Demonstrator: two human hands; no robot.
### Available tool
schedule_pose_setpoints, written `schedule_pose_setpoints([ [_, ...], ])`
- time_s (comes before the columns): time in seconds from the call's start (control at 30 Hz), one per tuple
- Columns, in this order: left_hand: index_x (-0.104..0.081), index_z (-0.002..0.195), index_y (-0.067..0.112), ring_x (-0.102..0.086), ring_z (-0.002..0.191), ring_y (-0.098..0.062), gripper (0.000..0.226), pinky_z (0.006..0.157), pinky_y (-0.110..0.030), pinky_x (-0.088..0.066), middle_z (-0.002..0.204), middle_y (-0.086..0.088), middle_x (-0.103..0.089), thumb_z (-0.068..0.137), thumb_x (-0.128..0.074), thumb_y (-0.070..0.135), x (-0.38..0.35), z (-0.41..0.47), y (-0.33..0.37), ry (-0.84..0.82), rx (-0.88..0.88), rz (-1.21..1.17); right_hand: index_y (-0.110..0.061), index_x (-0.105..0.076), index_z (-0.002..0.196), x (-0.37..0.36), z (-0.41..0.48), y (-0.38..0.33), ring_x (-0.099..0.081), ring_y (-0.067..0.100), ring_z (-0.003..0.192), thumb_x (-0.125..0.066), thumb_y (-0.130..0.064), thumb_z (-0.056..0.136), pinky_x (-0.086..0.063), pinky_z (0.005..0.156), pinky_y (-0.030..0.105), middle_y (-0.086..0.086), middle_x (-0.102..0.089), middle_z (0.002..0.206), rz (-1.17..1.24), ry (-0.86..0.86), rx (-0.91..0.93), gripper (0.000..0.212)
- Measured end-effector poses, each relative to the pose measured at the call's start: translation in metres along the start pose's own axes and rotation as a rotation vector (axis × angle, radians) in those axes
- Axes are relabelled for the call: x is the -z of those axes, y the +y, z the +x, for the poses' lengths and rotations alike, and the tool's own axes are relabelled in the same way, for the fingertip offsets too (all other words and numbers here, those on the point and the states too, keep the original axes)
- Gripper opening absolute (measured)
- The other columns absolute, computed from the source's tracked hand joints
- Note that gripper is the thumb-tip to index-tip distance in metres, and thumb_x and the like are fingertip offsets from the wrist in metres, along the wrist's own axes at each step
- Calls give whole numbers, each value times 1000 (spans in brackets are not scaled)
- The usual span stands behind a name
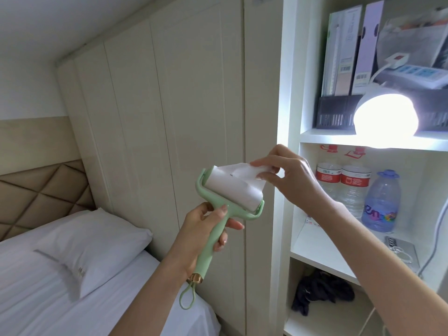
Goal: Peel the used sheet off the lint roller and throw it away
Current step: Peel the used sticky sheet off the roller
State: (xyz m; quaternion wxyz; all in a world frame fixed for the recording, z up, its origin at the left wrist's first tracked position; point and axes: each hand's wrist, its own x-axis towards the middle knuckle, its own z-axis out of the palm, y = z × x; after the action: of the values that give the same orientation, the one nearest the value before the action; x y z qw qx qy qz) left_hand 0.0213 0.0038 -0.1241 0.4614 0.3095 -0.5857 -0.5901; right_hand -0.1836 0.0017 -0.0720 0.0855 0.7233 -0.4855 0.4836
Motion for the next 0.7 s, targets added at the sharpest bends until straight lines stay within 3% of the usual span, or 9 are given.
schedule_pose_setpoints([
  [0.1, -48, 112, -12, -45, 41, -13, 33, 39, -23, -35, 79, -18, -73, 90, -52, 12, 0, 0, -2, -5, 8, -27, -9, -75, 85, -3, -1, 3, -50, 26, 69, -72, -3, 77, -44, 67, 26, 11, -54, 78, -20, 45, 39, 11],
  [0.23, -48, 111, -11, -47, 42, -13, 32, 40, -22, -36, 82, -20, -73, 90, -52, 12, 0, 1, -3, -2, 16, -46, -9, -75, 79, -3, 1, 7, -49, 23, 69, -73, -6, 76, -40, 67, 18, 7, -56, 79, 38, 74, -25, 4],
  [0.33, -52, 106, -6, -46, 40, -13, 24, 40, -22, -36, 80, -19, -73, 90, -51, 12, 0, 3, -4, -4, 20, -55, -14, -76, 75, -3, 2, 13, -43, 18, 86, -76, -18, 73, -37, 75, 30, 2, -61, 93, -38, 105, -62, 5],
  [0.4, -54, 100, -3, -45, 40, -12, 18, 39, -21, -35, 78, -18, -73, 90, -49, 12, 0, 4, -5, -4, 25, -70, -17, -77, 69, -3, 2, 15, -37, 16, 91, -77, -20, 69, -26, 80, 29, 2, -64, 96, -143, 147, -28, 3],
  [0.47, -55, 96, 0, -44, 39, -12, 14, 38, -21, -35, 76, -18, -72, 91, -48, 11, -1, 4, -5, -13, 29, -91, -18, -76, 64, -5, 2, 15, -35, 16, 86, -79, -17, 65, -18, 77, 23, 2, -66, 85, -258, 179, 31, 3],
  [0.53, -56, 94, 2, -44, 39, -13, 13, 38, -21, -34, 77, -18, -72, 91, -48, 11, -2, 4, -6, -24, 27, -100, -15, -73, 61, -7, 1, 16, -37, 17, 74, -79, -8, 63, -21, 71, 22, 2, -62, 66, -302, 233, 60, 9],
  [0.63, -56, 94, 2, -45, 38, -13, 13, 37, -21, -35, 78, -20, -72, 91, -48, 11, -3, 4, -5, -34, 20, -114, -13, -71, 60, -6, 1, 16, -46, 19, 57, -75, 2, 64, -35, 57, 27, 1, -61, 57, -154, 261, -88, 16],
  [0.7, -55, 95, 1, -46, 38, -12, 13, 36, -20, -35, 78, -21, -72, 91, -49, 11, -2, 4, -4, -33, 20, -126, -12, -70, 63, -3, -1, 13, -46, 9, 51, -73, 2, 67, -40, 55, 27, -2, -60, 55, -12, 218, -212, 15],
])
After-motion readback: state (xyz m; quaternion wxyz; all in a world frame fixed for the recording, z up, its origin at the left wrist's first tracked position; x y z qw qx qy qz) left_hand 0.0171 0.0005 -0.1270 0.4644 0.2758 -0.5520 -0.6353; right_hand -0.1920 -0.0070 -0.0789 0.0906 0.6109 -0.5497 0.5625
